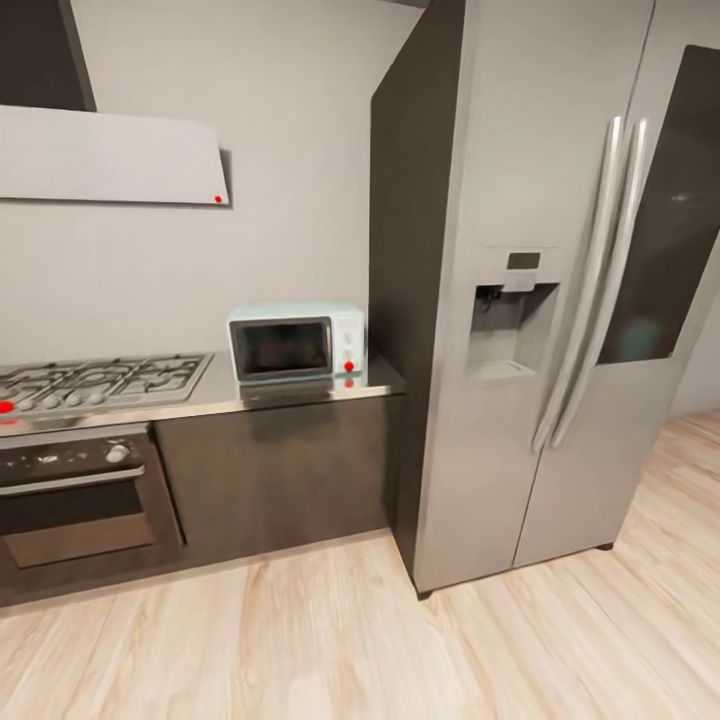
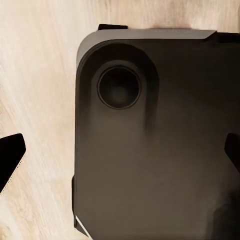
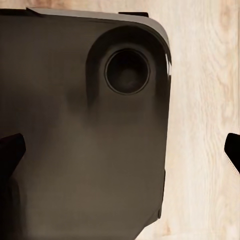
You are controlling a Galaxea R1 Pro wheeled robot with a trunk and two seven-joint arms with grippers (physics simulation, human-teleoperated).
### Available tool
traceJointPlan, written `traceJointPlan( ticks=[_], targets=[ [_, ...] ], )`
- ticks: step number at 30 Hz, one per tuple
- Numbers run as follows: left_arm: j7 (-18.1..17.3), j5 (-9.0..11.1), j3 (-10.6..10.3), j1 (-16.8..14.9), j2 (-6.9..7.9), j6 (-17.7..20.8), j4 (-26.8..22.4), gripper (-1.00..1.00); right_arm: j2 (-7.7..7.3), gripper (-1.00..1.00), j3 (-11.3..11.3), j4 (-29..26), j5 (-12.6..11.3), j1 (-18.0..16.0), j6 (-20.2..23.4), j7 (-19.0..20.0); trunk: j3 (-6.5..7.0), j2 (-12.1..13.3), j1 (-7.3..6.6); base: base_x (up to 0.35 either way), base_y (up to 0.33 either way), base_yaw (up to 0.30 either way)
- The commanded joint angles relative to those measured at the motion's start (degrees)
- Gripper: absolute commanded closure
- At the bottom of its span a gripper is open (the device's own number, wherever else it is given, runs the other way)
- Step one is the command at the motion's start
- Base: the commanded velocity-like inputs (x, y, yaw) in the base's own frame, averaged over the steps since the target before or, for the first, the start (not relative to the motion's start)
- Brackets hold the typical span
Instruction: In the kitchen, take the popcorn bag from the countertop, put it into the microwave, and heat it until the popcorn is cooked so the cooked popcorn ends up inside the bag.
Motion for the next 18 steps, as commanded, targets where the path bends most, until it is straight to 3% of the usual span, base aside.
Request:
traceJointPlan(
  ticks=[1,5,10,18],
  targets=[
    [0.0,0.3,0.0,0.0,0.00,-0.1,0.0,-1.00,0.02,-1.00,0.0,0.0,0.0,0.0,-0.2,0.0,-0.04,0.0,0.03,0.278,0.000,0.000],
    [0.0,0.3,0.0,0.0,0.03,-0.1,0.0,-1.00,0.08,-1.00,0.0,0.0,0.0,0.0,-0.2,0.0,-0.04,0.0,0.03,0.278,0.000,0.046],
    [0.0,0.3,0.0,0.0,0.05,-0.1,-0.1,-1.00,0.07,-1.00,0.0,0.0,0.0,0.0,-0.2,0.0,-0.04,0.0,0.03,0.245,0.000,0.227],
    [0.0,0.4,0.0,0.0,0.05,-0.2,-0.1,-1.00,0.07,-1.00,0.0,0.0,0.0,0.0,-0.2,0.0,-0.04,0.0,0.03,0.042,0.000,0.267]
  ],
)
